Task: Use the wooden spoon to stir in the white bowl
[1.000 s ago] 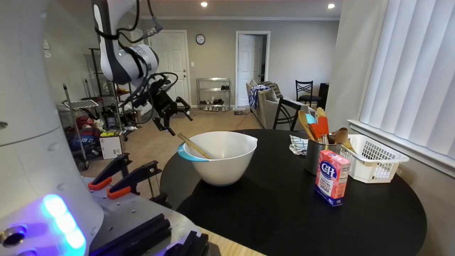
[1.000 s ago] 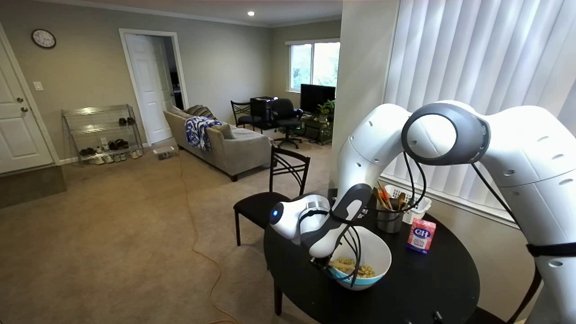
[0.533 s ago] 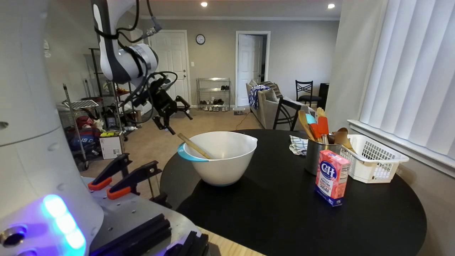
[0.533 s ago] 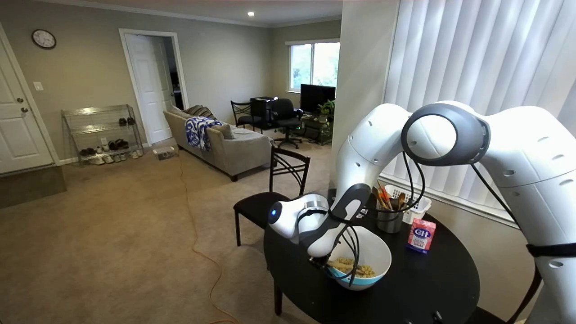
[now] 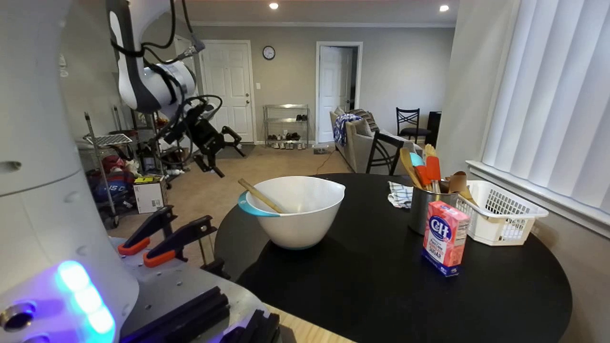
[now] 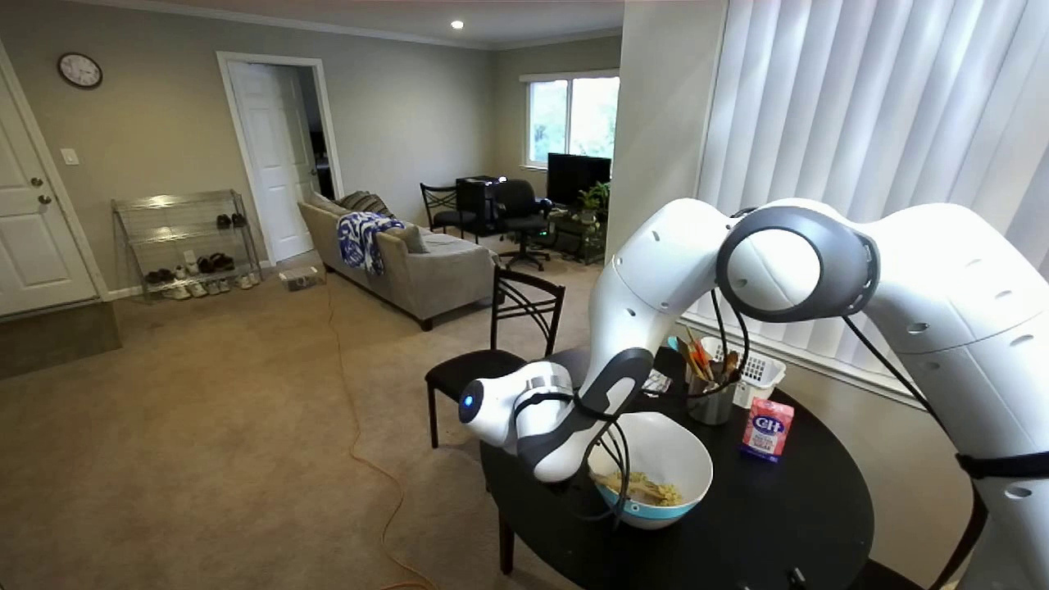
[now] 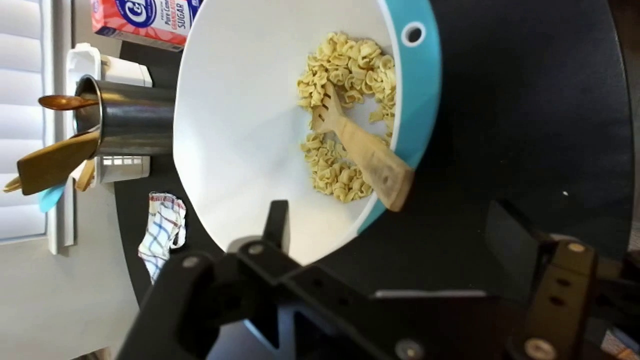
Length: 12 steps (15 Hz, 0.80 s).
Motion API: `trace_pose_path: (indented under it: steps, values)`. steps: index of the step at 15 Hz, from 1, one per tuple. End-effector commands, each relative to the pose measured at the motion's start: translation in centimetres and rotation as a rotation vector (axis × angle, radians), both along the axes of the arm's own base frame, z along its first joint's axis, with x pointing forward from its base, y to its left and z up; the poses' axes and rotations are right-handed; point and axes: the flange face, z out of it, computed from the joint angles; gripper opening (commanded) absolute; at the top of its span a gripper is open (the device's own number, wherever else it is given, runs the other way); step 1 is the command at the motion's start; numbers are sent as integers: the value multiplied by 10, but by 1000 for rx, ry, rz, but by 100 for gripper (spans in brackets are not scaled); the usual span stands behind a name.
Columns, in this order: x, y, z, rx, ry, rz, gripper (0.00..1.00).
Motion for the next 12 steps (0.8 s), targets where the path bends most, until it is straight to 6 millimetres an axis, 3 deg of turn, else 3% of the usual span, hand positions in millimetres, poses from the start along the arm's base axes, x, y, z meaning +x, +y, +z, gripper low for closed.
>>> trace_pose_path:
  steps: [1,6,12]
  values:
    - [-2,6,-13,-67,-40,-15,100]
    - [0,-9,-33,-120,-46,-69,100]
    - [17,-26,-55,-136,-57,-103,100]
